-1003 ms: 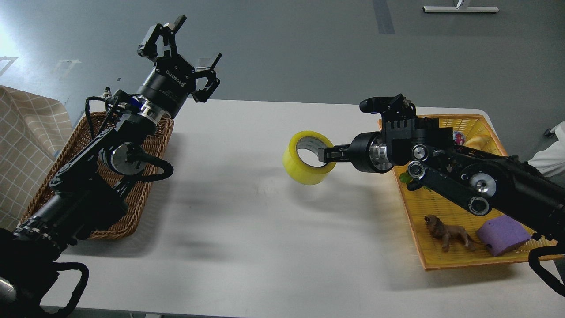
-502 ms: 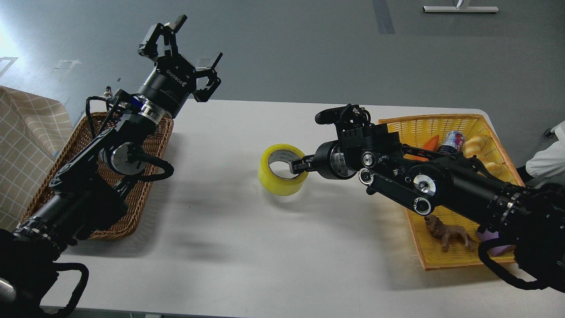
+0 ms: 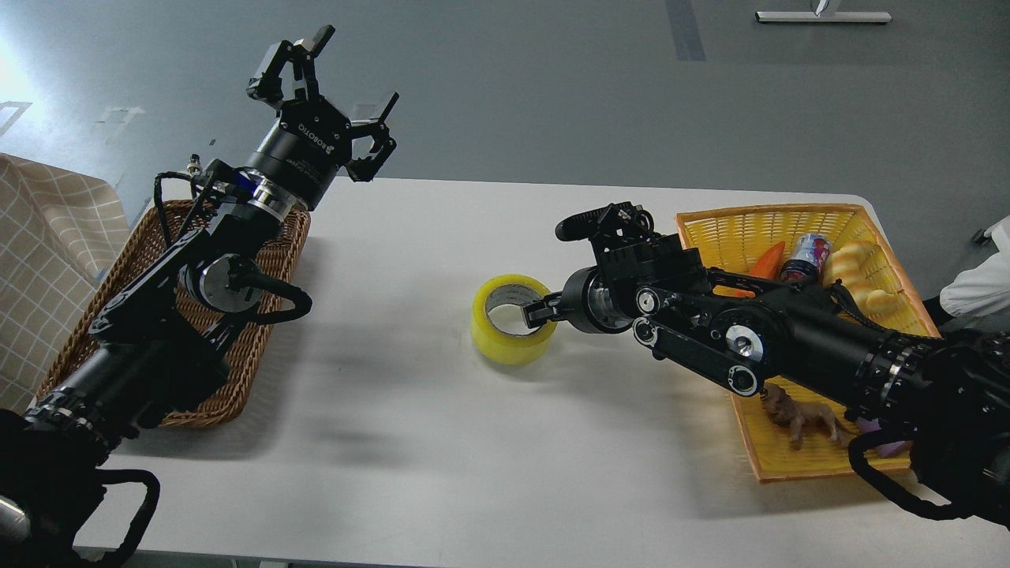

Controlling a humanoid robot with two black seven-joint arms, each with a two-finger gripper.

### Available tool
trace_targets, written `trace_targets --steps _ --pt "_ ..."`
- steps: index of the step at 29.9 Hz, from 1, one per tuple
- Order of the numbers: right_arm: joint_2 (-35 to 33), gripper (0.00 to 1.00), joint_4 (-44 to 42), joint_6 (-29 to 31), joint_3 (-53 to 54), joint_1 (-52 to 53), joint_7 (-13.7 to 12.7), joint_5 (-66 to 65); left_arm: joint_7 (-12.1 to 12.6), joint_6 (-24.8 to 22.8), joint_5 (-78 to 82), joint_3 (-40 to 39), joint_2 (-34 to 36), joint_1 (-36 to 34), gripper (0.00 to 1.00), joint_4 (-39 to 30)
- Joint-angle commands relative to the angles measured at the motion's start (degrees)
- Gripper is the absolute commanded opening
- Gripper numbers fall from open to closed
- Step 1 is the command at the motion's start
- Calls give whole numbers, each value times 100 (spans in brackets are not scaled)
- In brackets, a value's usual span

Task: Place and transfer tape with both arms
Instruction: 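Carry the tape roll to the table center and set it down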

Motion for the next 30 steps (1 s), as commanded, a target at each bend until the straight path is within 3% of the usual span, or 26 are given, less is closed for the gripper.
trace_targets --steps 1,13,20,25,27,28,30 --pt "0 10 -10 0 -1 0 1 -3 6 0 0 9 8 0 98 1" --pt "0 14 -10 0 -89 -18 1 -3 -2 0 0 0 8 -9 98 1" --pt "0 23 -115 0 -107 -9 1 6 6 0 0 0 8 -9 98 1" --pt "0 39 -142 0 -107 -9 1 6 -2 0 0 9 8 -9 98 1" --pt "0 51 -142 0 -98 -9 1 24 -2 0 0 0 8 -9 98 1" --pt "0 51 -142 0 -98 -9 1 24 -2 0 0 0 8 -9 98 1" --pt "0 62 -142 0 -81 -18 1 24 -2 0 0 0 -1 0 98 1"
